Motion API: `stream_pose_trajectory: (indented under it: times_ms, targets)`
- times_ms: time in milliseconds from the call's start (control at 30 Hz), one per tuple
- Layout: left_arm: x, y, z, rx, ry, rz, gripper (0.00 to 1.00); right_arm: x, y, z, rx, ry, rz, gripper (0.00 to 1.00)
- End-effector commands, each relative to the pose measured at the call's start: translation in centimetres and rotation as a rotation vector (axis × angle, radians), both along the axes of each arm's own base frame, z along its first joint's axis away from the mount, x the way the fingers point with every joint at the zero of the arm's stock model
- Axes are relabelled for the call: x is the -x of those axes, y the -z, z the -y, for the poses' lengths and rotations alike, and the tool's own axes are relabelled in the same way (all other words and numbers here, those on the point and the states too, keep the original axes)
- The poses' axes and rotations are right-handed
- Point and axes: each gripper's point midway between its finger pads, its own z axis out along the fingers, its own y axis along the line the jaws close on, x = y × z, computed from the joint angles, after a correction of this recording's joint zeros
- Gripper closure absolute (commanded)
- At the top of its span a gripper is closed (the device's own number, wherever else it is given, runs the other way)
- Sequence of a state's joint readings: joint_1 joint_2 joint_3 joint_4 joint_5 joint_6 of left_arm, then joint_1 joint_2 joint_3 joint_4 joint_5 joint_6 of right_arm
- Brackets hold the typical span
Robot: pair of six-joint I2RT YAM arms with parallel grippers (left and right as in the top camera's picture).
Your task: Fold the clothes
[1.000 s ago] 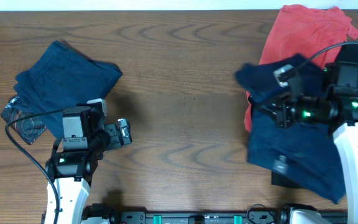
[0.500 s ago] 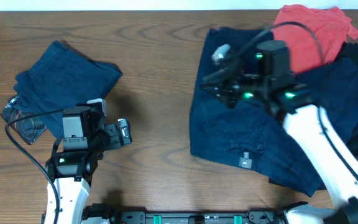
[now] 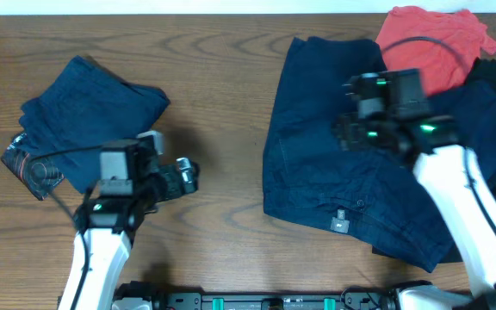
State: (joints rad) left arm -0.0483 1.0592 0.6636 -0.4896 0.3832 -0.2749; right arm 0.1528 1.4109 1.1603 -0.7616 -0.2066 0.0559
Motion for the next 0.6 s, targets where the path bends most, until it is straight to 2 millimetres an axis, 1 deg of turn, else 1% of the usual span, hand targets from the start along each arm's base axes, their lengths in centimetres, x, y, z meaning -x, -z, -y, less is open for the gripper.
stream_pose_trajectory:
  times_ms: [0,33,100,133,300,333,433,533,567]
  targets:
    - [-0.2,0.7,3.1,0.095,0.025,-0.069,0.02,0.5,-1.8,4.2,0.054,0.148,0.03,0.27]
    - [-0.3,1.2,3.9,0.105,0.034,-0.083,0.02,1.0,-1.9,5.0,0.056,0.169,0.017,0.18]
    - [-0.5,2.1,5.8,0.126,0.058,-0.112,0.02,1.9,-1.9,6.2,0.06,0.202,-0.009,0.04]
    - [-0.6,2.6,7.0,0.14,0.068,-0.127,0.02,2.4,-1.9,6.7,0.065,0.212,-0.023,0.02]
    - [-0.5,5.2,12.5,0.189,0.127,-0.187,0.02,3.8,-1.2,8.8,0.072,0.271,-0.088,0.01]
    - [-0.4,5.7,13.3,0.194,0.139,-0.195,0.02,4.0,-1.1,9.0,0.072,0.277,-0.096,0.01]
    - [0.1,7.8,16.1,0.215,0.163,-0.233,0.02,4.3,-1.0,9.2,0.072,0.285,-0.108,0.01]
    - [0.9,9.8,18.1,0.248,0.129,-0.304,0.01,4.4,-0.9,9.2,0.073,0.285,-0.116,0.01]
    - [1.3,10.3,18.7,0.257,0.115,-0.33,0.02,4.5,-0.9,9.2,0.073,0.285,-0.118,0.01]
